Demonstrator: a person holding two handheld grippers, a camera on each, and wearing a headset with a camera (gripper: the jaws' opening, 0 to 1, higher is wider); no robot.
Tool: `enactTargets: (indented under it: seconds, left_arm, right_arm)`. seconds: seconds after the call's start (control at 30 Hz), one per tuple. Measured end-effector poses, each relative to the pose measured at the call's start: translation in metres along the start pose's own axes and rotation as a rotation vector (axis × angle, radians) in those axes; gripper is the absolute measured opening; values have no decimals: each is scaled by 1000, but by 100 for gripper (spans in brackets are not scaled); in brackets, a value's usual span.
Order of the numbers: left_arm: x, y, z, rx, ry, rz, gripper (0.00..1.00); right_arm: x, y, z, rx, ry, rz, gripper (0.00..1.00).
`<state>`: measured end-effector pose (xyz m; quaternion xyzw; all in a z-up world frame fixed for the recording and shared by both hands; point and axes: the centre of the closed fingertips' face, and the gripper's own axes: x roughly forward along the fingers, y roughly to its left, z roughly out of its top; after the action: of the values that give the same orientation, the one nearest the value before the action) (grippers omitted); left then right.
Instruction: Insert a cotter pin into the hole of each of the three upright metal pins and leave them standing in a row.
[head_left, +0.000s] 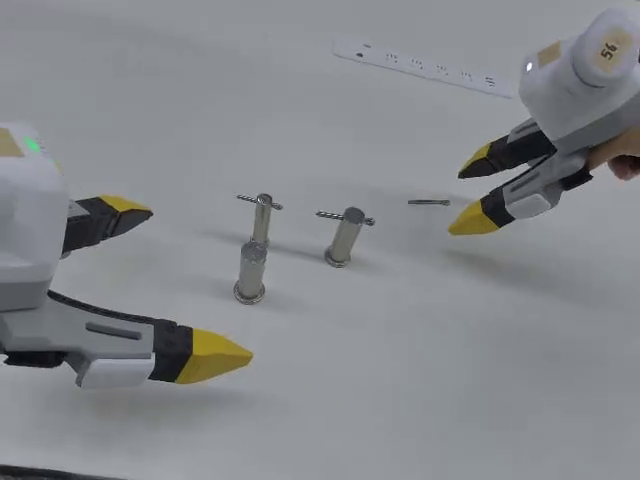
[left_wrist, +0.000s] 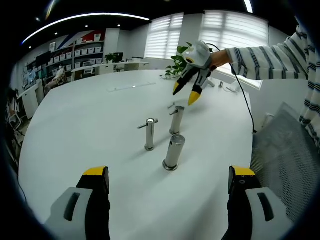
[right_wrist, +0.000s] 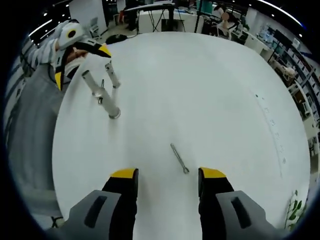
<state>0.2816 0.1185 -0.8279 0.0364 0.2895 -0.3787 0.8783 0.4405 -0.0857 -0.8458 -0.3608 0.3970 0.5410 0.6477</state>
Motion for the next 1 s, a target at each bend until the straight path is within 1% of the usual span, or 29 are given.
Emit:
enactTargets:
  seconds: [0.1, 0.2, 0.27, 0.3, 0.37, 0.4, 0.43, 0.47, 0.5, 0.6, 0.63, 0.7, 0.8, 0.87, 1.0]
  left_arm:
    - [1, -3, -3, 5, 11, -9, 100]
    - [1, -6, -3, -11, 5, -18, 100]
    - [1, -7, -4, -14, 8, -23, 100]
    - [1, -8, -4, -12, 10, -25, 100]
    - [1, -7, -5, 12, 16, -20, 98]
    - [0, -8, -6, 11, 19, -20, 94]
    - [0, -8, -8, -1, 29, -19, 92]
    - [-1, -8, -9, -11, 35, -23, 91]
    - [-1, -8, -9, -8, 33, -22, 92]
    - [-2, -7, -11, 4, 41, -18, 92]
    - [-2, -8, -11, 2, 43, -19, 91]
    - [-2, -7, -12, -9, 44, -16, 91]
    - [-3, -5, -14, -10, 52, -11, 90]
    - [-3, -6, -15, -6, 59, -12, 91]
    - [-3, -5, -15, -12, 60, -13, 91]
  right_arm:
    - [5, 0, 1, -4, 10, 13, 40]
    - [12, -5, 0, -12, 26, 6, 39]
    - [17, -7, -4, -9, 49, 10, 38]
    - [20, -6, -7, -7, 67, 20, 37]
    - [24, -6, -10, -2, 77, 30, 35]
    - [25, -7, -10, 2, 80, 31, 35]
    - [25, -7, -12, 9, 90, 40, 35]
    - [24, -8, -9, 28, 72, 41, 34]
    - [24, -13, -7, 23, 62, 17, 34]
    - [24, -10, -11, 3, 90, 40, 28]
    - [25, -11, -8, 12, 84, 35, 28]
    - [25, -12, -8, 39, 96, 23, 27]
    - [26, -11, -6, 41, 100, 19, 23]
    - [26, -7, -6, 55, 102, 10, 20]
    - [27, -6, -4, 53, 113, 3, 14]
